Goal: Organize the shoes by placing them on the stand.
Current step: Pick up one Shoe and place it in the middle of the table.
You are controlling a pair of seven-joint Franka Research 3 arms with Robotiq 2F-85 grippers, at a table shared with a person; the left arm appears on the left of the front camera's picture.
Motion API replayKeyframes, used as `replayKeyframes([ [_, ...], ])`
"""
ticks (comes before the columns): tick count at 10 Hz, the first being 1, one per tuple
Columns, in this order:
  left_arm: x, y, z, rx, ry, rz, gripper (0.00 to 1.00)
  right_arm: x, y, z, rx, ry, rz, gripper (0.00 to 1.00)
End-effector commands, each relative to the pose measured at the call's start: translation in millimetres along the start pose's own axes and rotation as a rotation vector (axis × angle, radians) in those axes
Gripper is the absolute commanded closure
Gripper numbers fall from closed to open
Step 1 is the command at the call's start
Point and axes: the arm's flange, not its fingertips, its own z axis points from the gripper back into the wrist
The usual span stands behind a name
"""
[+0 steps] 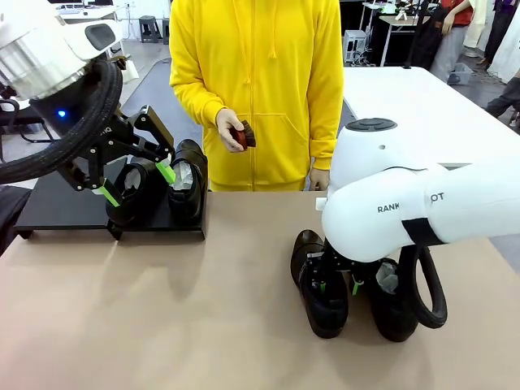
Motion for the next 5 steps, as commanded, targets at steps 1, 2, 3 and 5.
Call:
replayKeyframes([
  [1, -0.9, 0.0, 1.9, -0.015, 0.006, 0.003, 0.08, 9.4, 7.6, -3.7, -0.028, -0.024, 0.038, 0.50],
  [2, -0.9, 0.0, 1.9, -0.015, 0.006, 0.003, 0.08, 9.0, 10.6, -3.7, -0.033, -0.030, 0.051, 0.70],
  [3, -0.9, 0.0, 1.9, -0.015, 0.006, 0.003, 0.08, 8.1, 12.2, -0.9, -0.036, -0.038, 0.055, 0.90],
  [5, -0.9, 0.0, 1.9, -0.015, 0.006, 0.003, 0.08, 7.8, 10.0, 2.3, -0.046, -0.044, 0.049, 1.00],
])
